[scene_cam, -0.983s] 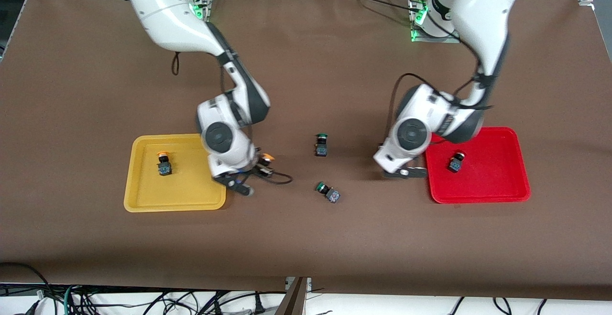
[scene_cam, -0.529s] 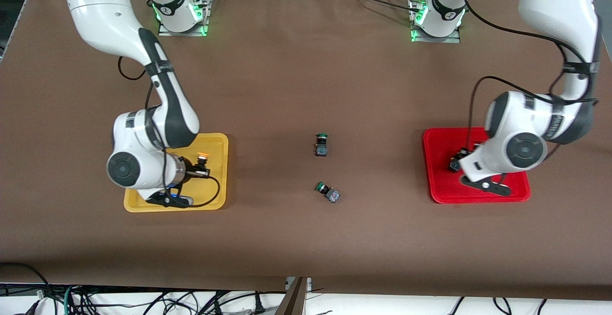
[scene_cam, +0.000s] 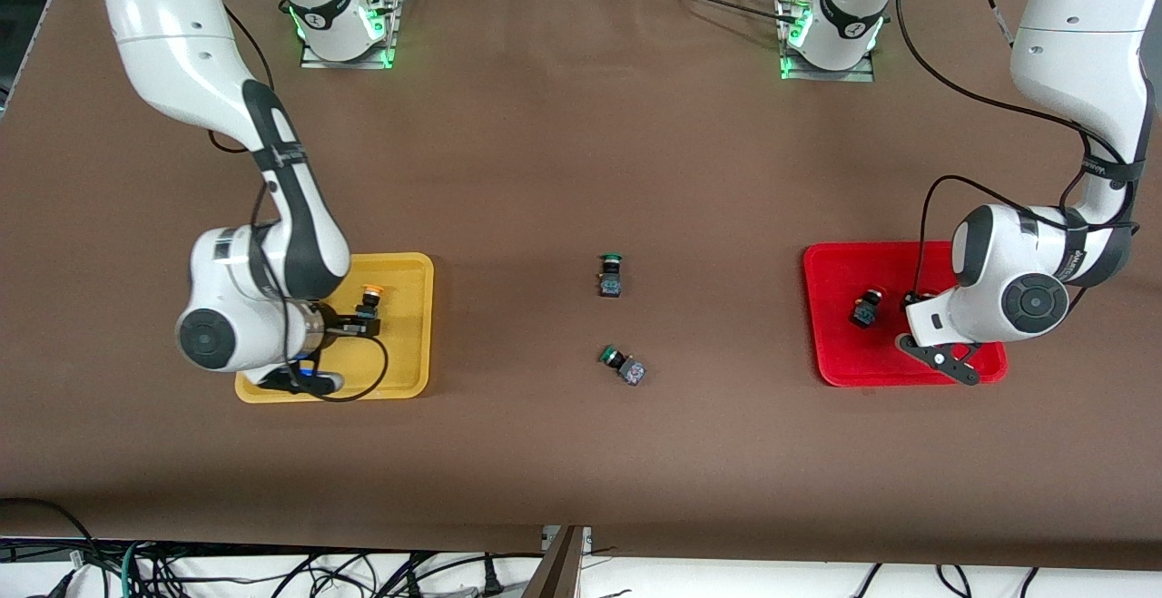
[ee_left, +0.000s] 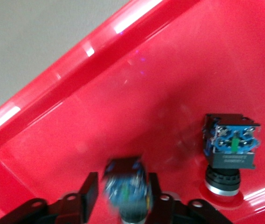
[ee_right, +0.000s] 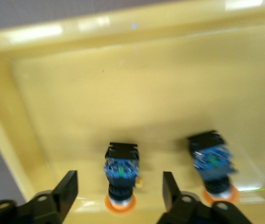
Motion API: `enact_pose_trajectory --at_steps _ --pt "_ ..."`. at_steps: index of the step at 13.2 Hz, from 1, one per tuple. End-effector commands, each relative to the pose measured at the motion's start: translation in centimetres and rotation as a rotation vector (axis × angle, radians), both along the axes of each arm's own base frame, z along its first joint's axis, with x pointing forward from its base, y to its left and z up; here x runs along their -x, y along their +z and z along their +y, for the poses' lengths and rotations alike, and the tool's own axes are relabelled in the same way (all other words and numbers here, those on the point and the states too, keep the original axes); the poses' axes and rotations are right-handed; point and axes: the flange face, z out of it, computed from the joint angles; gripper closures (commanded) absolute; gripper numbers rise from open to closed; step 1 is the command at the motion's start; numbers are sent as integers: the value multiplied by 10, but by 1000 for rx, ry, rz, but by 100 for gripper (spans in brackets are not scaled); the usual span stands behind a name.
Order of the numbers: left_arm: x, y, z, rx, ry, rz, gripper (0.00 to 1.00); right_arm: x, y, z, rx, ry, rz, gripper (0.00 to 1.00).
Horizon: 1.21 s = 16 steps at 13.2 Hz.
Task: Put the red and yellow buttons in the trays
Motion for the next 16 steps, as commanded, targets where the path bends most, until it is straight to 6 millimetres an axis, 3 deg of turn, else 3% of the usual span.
enact_pose_trajectory --at_steps 1,3,4,6,8,9,10,11,13,14,16 --pt "-3 69 -10 -12 -15 -38 0 4 115 -41 -13 25 -18 0" --pt "-5 133 -19 19 17 -99 0 18 185 -65 -17 56 -25 0" --pt "0 178 -21 51 51 -136 0 30 218 -79 -12 39 -13 0" --pt "9 264 -23 101 94 -168 0 60 272 -87 -18 23 16 0" --pt "25 340 -33 94 120 -89 0 90 321 -91 -32 16 -9 0" --pt "32 366 -33 83 177 -80 0 103 329 -92 -46 18 -7 0" --pt "43 378 -45 63 255 -96 0 116 343 -92 -25 33 -23 0" --pt "59 376 -49 28 392 -110 0 129 363 -106 15 23 -58 0" --pt "92 370 -48 42 585 -232 0 164 405 -103 11 30 -150 0" --pt "107 364 -48 73 591 -283 0 173 404 -102 11 39 -151 0" --pt "110 360 -41 97 616 -272 0 179 404 -106 33 49 -136 0"
